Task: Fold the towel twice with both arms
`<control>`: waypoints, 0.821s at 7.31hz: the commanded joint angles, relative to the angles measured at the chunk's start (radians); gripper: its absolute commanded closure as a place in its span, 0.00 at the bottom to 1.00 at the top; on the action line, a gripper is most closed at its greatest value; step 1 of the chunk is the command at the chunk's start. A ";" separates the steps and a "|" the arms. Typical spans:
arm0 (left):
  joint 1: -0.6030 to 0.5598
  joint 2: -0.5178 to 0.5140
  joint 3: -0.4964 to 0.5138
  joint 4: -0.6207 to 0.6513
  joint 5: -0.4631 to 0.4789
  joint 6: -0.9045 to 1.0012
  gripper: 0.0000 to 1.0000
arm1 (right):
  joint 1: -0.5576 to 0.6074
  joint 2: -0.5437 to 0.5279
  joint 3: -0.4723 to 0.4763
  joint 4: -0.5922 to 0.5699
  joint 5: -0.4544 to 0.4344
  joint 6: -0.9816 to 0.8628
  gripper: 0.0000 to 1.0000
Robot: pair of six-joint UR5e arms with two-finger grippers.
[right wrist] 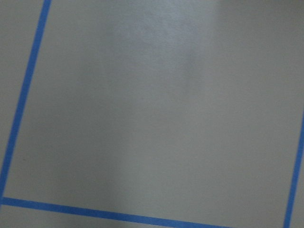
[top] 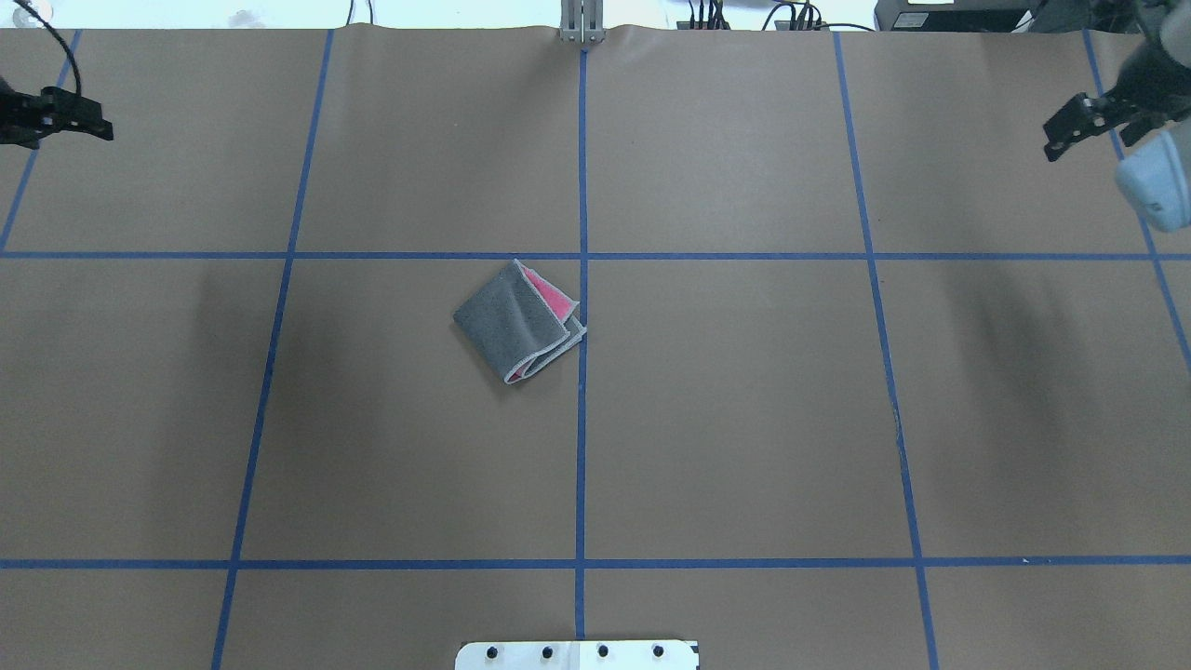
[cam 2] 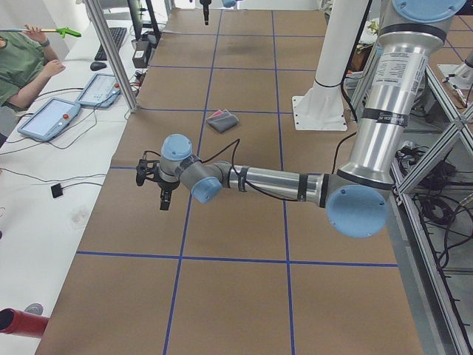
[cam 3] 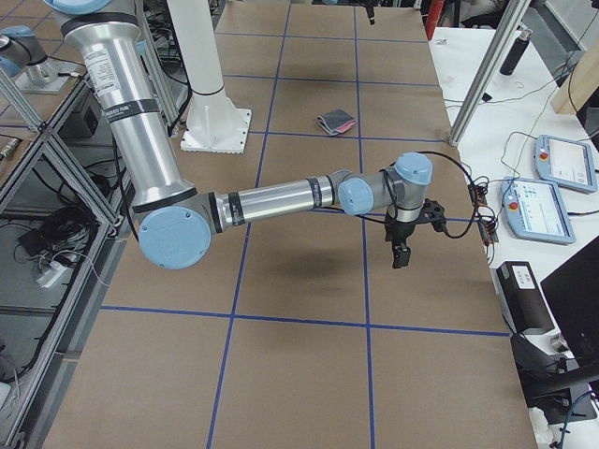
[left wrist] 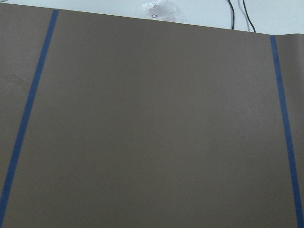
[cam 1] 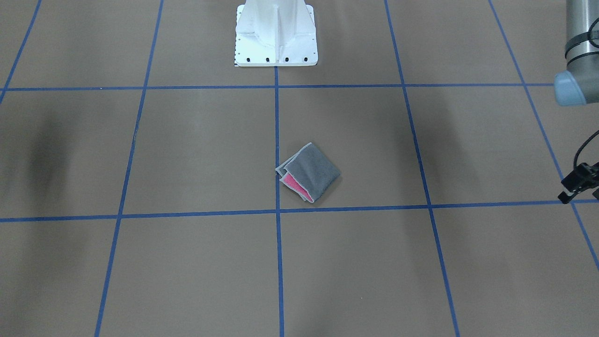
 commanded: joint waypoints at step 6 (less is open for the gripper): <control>-0.120 0.134 -0.025 0.102 -0.066 0.384 0.00 | 0.111 -0.209 0.089 0.117 0.096 0.046 0.00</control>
